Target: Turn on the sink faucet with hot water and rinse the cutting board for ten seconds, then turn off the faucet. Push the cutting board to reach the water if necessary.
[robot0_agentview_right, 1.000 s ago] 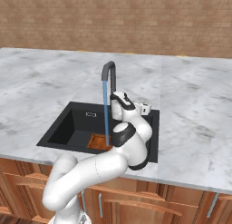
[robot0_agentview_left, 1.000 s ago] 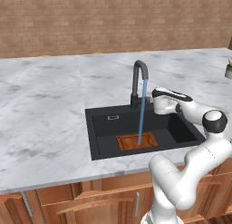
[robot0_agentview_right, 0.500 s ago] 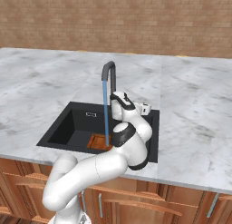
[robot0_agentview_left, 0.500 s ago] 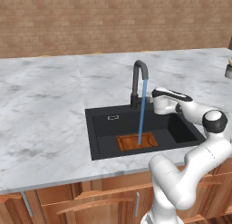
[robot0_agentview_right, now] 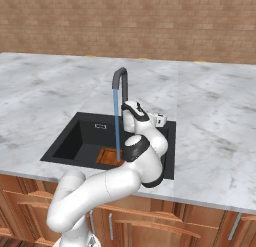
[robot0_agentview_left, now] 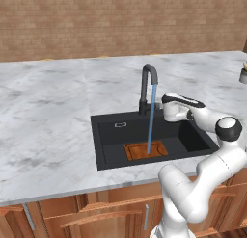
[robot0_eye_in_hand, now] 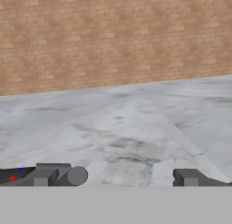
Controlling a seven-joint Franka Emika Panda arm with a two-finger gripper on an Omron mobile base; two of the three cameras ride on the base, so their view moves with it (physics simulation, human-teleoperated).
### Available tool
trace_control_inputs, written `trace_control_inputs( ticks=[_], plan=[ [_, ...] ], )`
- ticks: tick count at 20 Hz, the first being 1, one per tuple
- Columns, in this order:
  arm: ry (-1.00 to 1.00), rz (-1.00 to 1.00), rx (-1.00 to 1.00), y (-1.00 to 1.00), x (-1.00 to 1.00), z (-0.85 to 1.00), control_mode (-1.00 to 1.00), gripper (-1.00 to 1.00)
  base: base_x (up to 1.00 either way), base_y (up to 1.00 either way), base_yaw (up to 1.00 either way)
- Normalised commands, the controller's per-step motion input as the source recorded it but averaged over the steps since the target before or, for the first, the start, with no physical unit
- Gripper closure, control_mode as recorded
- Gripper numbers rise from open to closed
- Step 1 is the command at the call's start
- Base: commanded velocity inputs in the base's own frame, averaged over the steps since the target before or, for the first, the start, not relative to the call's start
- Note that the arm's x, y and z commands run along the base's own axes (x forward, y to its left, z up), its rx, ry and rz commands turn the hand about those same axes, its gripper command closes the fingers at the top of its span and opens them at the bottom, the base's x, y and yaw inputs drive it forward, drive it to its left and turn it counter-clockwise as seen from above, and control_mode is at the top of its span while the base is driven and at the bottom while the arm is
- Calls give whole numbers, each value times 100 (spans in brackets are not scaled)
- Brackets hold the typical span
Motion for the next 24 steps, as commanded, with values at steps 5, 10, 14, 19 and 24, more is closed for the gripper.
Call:
trace_control_inputs(
  ticks=[5,10,14,19,24],
  plan=[
    [0,0,0,0,0,0,-100,-100,0,0,0],
    [0,0,0,0,0,0,-100,-100,0,0,0],
    [0,0,0,0,0,0,-100,-100,0,0,0],
    [0,0,0,0,0,0,-100,-100,0,0,0],
    [0,0,0,0,0,0,-100,-100,0,0,0]
  ],
)
